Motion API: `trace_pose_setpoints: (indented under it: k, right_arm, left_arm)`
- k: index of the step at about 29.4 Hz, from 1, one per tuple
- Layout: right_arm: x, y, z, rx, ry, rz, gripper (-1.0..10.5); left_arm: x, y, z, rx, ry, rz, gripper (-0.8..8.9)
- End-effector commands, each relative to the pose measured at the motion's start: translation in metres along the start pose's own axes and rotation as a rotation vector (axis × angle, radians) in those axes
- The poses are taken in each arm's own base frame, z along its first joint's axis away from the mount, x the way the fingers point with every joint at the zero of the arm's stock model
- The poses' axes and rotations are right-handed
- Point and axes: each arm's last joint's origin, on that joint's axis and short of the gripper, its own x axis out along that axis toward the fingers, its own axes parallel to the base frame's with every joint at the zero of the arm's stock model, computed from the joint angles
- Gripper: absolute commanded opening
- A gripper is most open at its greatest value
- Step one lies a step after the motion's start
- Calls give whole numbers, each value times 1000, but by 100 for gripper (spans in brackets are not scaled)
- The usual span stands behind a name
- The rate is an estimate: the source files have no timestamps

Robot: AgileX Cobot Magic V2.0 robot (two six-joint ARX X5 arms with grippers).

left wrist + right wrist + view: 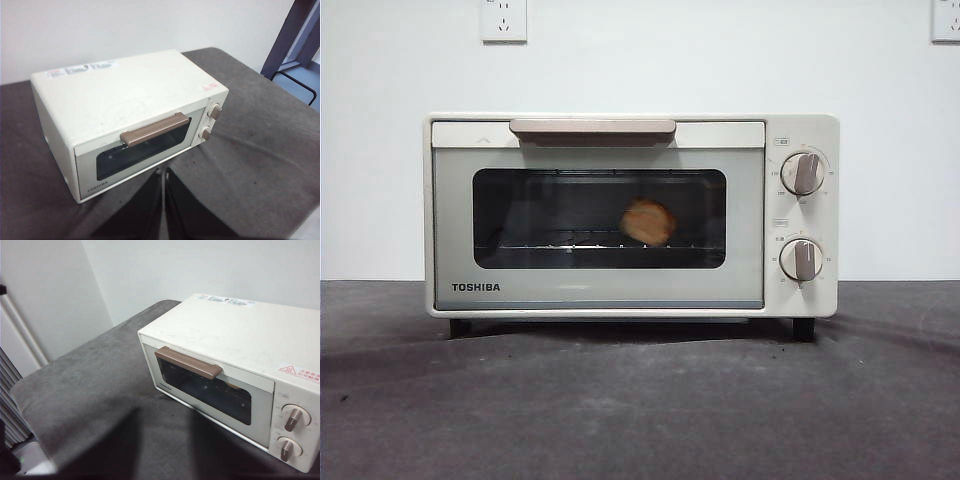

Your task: The left arm flap open the oven, the right arm pick bread and place it into oven, the left arm flap close the oven

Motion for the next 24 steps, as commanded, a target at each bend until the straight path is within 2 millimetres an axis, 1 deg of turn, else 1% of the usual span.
trace_pose_setpoints:
  k: [1, 16, 19, 22, 24]
  right_arm:
    - [-1, 2, 5, -12, -16, 10, 14]
    - [-4, 2, 6, -14, -29, 17, 14]
    - [-4, 2, 5, -14, -28, 17, 14]
    - [-4, 2, 5, -14, -28, 17, 14]
    - [-4, 2, 6, -15, -29, 17, 14]
  left_arm:
    - [-1, 0, 3, -41, -7, -1, 20]
    - [-2, -1, 3, -40, -9, 0, 20]
    - [3, 2, 1, -45, -5, 6, 20]
    - [17, 12, -12, -56, -15, 46, 20]
    - [28, 21, -33, -65, -38, 89, 20]
